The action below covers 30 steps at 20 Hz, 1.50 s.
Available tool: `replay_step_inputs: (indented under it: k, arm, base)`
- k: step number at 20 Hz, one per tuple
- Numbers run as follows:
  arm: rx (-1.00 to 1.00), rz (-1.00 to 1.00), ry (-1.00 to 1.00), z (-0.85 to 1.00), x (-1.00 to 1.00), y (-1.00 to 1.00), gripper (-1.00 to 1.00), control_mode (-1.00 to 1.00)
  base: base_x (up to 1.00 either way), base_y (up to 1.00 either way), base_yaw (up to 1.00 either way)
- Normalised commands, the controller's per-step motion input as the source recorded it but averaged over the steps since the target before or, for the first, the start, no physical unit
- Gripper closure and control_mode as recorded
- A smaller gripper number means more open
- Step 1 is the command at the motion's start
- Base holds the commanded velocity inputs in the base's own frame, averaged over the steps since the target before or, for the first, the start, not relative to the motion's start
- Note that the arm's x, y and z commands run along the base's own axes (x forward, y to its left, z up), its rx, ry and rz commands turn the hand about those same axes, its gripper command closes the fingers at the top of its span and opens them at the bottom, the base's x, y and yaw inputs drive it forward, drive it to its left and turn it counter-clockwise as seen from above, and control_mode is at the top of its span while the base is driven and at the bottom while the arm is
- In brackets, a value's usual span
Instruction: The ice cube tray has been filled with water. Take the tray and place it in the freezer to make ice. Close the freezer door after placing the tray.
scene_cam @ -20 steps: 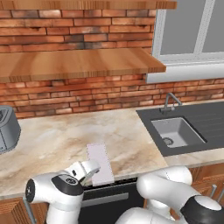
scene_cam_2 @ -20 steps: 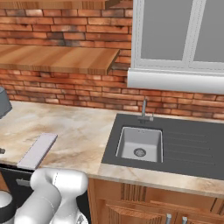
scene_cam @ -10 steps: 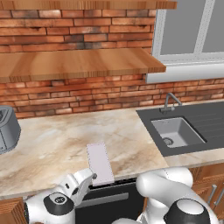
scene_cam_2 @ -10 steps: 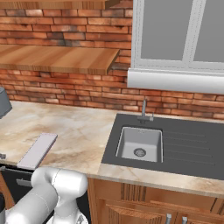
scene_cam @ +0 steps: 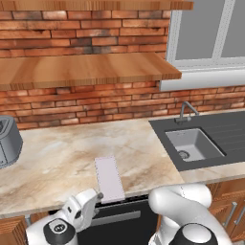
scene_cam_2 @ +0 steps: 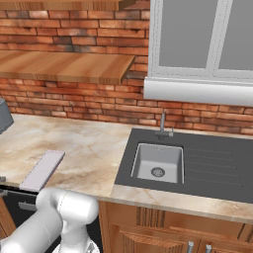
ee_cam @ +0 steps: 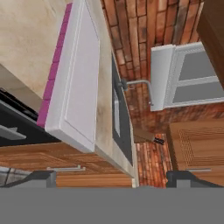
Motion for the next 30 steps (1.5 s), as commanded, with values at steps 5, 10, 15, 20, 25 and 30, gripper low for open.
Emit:
replay_step_inputs:
  k: [5, 10, 15, 20, 25, 30]
  arm:
    - [-0.01, 0.0, 0.0, -0.15, 0.0, 0.0, -1.0, -1.0]
    - [0.0, 0.02, 0.0, -0.14, 0.1, -0.01, -1.0, -1.0]
    - [-0.06, 0.01, 0.0, -0.21, 0.09, 0.0, -1.0, -1.0]
    - [-0.15, 0.0, 0.0, -0.34, 0.03, -0.02, -1.0, -1.0]
    - [-0.12, 0.0, 0.0, -0.26, 0.06, -0.03, -1.0, -1.0]
    - [-0.07, 0.0, 0.0, -0.1, 0.11, 0.0, -1.0, -1.0]
  base:
    - [0.0, 0.0, 0.0]
    - [0.0, 0.0, 0.0]
    - [0.0, 0.0, 0.0]
    - [0.0, 0.0, 0.0]
    - [0.0, 0.0, 0.0]
    - [0.0, 0.0, 0.0]
